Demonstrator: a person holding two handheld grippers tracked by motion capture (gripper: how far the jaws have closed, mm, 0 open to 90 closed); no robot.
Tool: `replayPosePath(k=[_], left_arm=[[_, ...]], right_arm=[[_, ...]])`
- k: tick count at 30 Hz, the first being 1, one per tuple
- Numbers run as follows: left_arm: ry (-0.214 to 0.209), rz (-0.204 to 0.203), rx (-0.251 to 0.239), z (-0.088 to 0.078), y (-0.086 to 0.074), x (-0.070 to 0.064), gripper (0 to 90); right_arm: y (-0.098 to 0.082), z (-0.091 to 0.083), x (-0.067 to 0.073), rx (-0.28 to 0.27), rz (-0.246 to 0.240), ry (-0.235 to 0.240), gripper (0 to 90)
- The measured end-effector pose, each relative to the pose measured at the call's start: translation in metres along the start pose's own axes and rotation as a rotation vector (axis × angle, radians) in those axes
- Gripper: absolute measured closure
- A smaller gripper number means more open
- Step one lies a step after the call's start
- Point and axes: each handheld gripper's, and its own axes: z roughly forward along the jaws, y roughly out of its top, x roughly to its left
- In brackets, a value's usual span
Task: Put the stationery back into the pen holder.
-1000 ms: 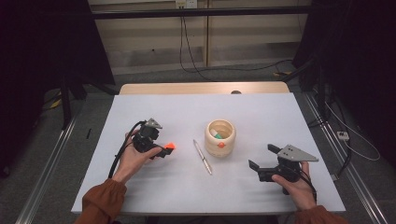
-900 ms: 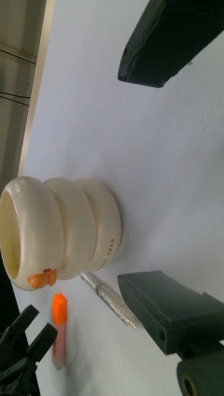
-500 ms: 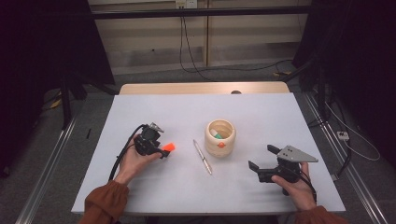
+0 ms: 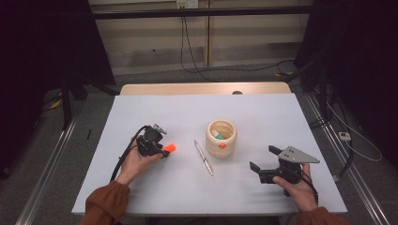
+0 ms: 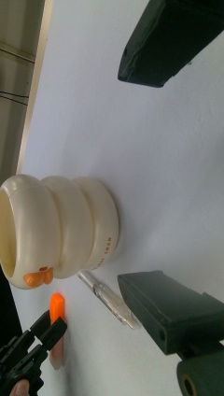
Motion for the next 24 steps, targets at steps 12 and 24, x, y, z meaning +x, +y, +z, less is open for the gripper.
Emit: replayPosePath(k=[12,24], left_arm=[[-0.014,-0.007,0.006,-0.0009,0.0012,0.0004,67.2],[-0.06,-0.04,-0.052,-0.0034,-0.0016,0.0029,67.2]], right_arm=[[-0.0003,0.0,-0.0004,0.001,0.0,0.003,3.5],[-0.0004,-0.0002,-0.0011,-0.002,0.004,-0.002,3.5]])
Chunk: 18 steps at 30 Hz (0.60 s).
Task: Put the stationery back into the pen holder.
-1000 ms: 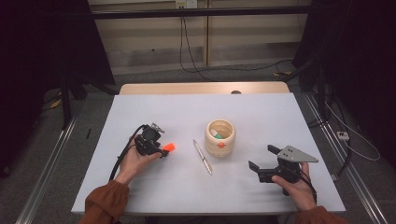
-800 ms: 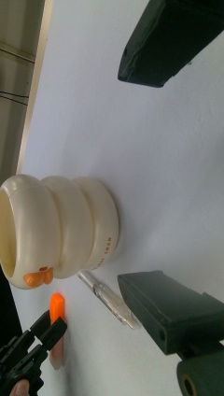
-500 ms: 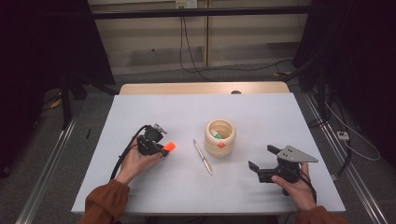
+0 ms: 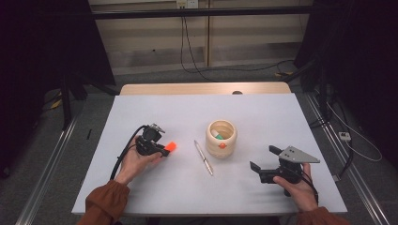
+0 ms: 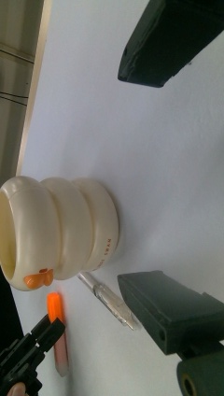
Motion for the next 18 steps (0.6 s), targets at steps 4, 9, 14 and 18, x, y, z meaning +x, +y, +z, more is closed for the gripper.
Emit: replayPosePath(k=[4,9,14,18], left_arm=[[-0.005,0.006,-0.038,-0.003,0.001,-0.002,67.2],[-0.005,0.002,-0.095,-0.009,0.001,-0.003,67.2],[-0.011,-0.014,-0.135,-0.012,0.0,-0.003,67.2],[-0.013,-0.01,-0.179,-0.017,-0.001,-0.003,67.2]], right_arm=[[0.0,0.0,0.0,0.0,0.0,-0.001,3.5],[0.0,0.0,0.0,-0.001,0.0,-0.002,3.6],[0.0,0.0,0.0,-0.001,0.0,-0.002,3.5],[0.0,-0.001,0.0,-0.001,0.001,-0.003,3.5]])
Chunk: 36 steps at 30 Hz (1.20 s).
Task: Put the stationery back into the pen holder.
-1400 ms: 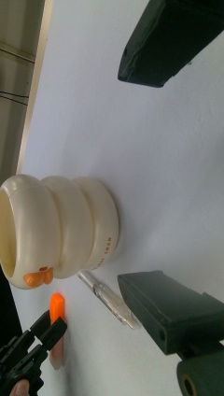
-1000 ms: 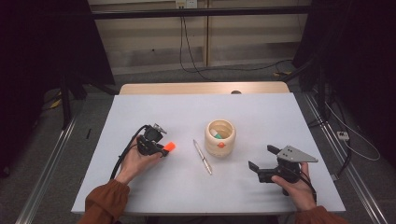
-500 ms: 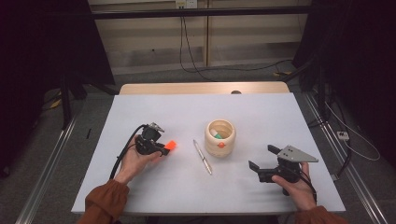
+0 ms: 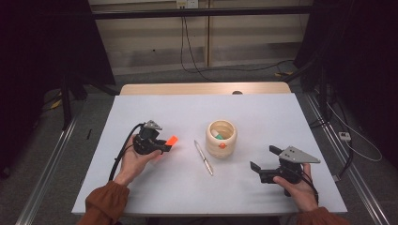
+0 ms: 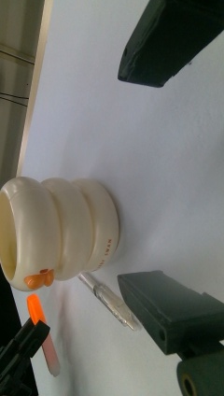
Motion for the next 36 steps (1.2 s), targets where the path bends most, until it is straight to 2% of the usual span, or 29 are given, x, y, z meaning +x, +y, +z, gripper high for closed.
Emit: replayPosePath(k=[3,4,10,13,15,21,23,29,36], left_arm=[[0.004,0.004,-0.046,-0.005,0.0,0.0,67.2],[0.0,-0.007,-0.064,-0.006,0.0,-0.001,67.1],[0.023,-0.007,-0.147,-0.014,0.0,-0.002,67.2],[0.012,-0.016,-0.185,-0.016,0.0,-0.003,67.1],[0.02,0.004,-0.196,-0.017,0.0,-0.005,67.1],[0.019,0.016,-0.249,-0.022,0.001,-0.01,67.1],[0.029,0.019,-0.275,-0.023,0.002,-0.011,67.2],[0.021,0.017,-0.36,-0.025,0.003,-0.016,67.1],[0.015,0.044,-0.467,-0.03,0.004,-0.024,67.2]], right_arm=[[0.0,0.0,0.0,-0.002,0.001,0.0,3.5],[0.0,0.0,0.0,-0.002,0.001,0.001,3.5],[0.0,-0.001,0.0,-0.003,0.0,0.0,3.5],[0.0,-0.001,0.0,-0.003,0.0,-0.001,3.5],[0.0,-0.001,0.0,-0.003,0.001,-0.001,3.5],[0.0,-0.001,0.0,-0.004,0.001,-0.001,3.5],[0.0,-0.001,0.0,-0.005,0.001,-0.002,3.5],[0.001,-0.001,0.0,-0.006,0.002,-0.002,3.5],[0.001,-0.001,0.0,-0.007,0.002,-0.002,3.5]])
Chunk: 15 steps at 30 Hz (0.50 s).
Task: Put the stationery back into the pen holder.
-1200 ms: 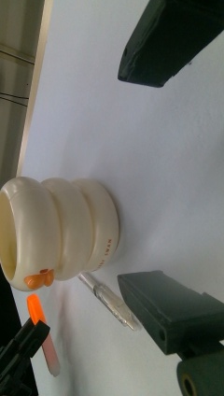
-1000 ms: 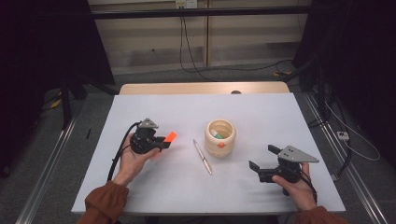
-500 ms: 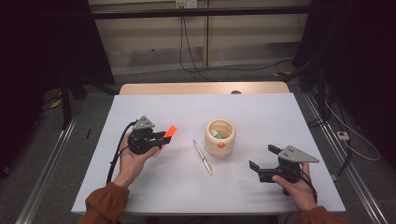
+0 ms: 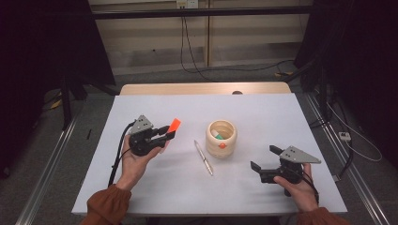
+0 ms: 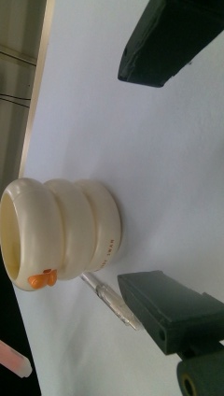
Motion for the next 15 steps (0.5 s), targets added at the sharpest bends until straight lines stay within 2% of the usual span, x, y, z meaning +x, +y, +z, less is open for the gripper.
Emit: replayPosePath(k=[4,7,10,15], left_arm=[[0.013,0.002,-0.08,-0.002,0.002,-0.004,67.1],[0.02,0.008,-0.118,-0.004,0.005,-0.005,67.1],[0.013,0.003,-0.145,-0.003,0.009,-0.008,67.1],[-0.002,0.022,-0.165,0.002,0.016,-0.016,67.1]], right_arm=[[0.0,0.0,0.0,0.0,0.0,-0.001,3.5],[0.0,0.0,0.0,-0.001,-0.001,0.0,3.5],[0.0,0.0,0.0,-0.003,-0.001,0.0,3.5],[0.001,0.0,0.0,-0.007,0.002,0.0,3.5]])
